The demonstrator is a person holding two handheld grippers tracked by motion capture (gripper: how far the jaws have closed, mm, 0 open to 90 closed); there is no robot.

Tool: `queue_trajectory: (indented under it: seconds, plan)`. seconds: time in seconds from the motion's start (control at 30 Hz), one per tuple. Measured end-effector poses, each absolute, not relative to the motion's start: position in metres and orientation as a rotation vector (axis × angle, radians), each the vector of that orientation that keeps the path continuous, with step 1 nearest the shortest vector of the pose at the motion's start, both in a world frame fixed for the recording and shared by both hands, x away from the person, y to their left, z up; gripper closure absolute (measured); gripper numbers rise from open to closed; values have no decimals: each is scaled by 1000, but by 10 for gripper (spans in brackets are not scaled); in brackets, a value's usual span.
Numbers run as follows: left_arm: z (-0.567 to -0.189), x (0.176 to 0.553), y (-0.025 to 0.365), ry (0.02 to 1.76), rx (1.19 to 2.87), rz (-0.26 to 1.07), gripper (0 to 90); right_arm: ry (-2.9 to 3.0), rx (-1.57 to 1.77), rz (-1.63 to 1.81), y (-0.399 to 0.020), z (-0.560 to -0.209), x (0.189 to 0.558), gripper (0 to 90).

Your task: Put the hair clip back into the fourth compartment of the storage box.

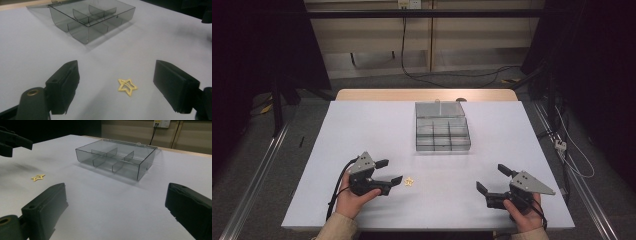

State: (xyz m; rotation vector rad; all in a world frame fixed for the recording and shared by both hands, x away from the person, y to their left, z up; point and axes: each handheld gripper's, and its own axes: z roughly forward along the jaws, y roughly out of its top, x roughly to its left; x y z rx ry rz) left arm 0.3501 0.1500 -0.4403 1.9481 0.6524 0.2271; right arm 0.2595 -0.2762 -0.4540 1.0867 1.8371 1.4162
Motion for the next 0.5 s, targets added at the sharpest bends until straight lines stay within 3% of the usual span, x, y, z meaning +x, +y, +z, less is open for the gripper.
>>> queue_trajectory:
  seconds: [0.5]
  plan:
    - [-447,357,126,608,2118,144,491,1843,1089,1410,-276,-454,260,35]
